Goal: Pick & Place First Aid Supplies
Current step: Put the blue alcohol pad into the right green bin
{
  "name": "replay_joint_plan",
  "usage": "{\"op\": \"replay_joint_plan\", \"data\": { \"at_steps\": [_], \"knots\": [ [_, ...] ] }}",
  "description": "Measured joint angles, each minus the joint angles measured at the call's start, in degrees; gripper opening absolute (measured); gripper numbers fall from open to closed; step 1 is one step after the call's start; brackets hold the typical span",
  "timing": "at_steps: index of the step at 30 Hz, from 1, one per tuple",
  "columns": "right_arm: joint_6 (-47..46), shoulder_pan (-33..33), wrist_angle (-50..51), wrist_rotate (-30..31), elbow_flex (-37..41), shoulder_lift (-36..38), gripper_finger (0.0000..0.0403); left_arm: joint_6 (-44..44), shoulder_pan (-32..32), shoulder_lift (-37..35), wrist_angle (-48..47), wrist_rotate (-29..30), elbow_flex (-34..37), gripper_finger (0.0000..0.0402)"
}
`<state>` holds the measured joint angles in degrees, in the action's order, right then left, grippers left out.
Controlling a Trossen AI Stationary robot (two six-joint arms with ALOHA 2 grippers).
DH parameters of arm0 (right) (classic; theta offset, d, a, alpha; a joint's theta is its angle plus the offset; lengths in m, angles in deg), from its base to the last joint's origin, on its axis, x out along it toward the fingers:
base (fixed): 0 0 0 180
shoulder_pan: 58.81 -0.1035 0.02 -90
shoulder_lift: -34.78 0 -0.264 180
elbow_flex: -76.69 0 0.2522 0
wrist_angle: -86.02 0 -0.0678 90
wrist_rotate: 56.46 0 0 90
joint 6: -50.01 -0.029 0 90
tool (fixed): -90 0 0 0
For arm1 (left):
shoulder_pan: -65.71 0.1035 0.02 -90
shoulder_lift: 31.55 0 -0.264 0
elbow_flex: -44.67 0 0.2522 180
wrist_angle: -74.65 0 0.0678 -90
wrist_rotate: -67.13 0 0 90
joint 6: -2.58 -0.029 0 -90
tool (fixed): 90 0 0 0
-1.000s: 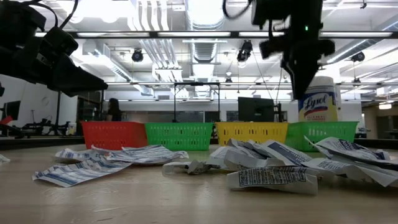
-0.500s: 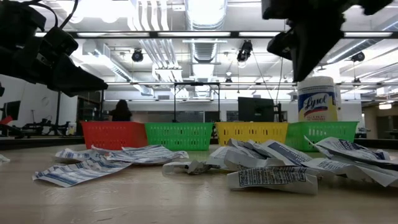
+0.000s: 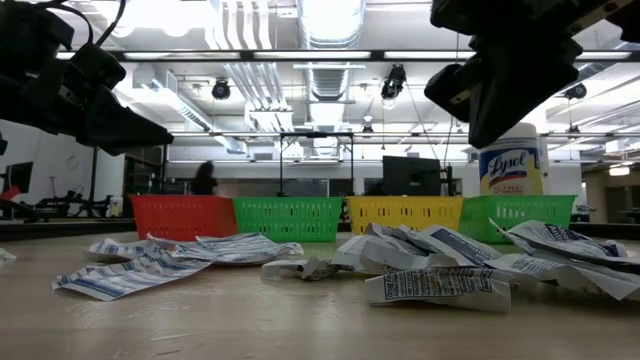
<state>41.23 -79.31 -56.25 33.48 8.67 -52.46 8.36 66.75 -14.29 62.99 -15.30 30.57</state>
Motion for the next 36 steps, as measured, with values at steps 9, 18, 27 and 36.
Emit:
{"op": "replay_joint_plan", "data": {
  "at_steps": [9,18,27,36],
  "knots": [
    [-0.1,0.0,-2.1,-4.5,0.2,-4.2,0.0082,0.0,0.0,0.1,0.0,0.0,0.0,0.0113],
    [4.6,0.0,-2.4,-6.5,-2.0,-8.6,0.012,0.1,0.0,0.6,0.0,0.0,0.0,0.0113],
    [4.5,0.1,-2.4,-6.5,-2.7,-8.8,0.0143,0.1,0.0,0.9,0.0,0.0,0.0,0.0113],
    [5.0,0.1,-2.3,-6.4,-2.7,-12.3,0.0142,0.2,0.0,0.9,0.0,0.0,0.0,0.0113]
  ]
}}
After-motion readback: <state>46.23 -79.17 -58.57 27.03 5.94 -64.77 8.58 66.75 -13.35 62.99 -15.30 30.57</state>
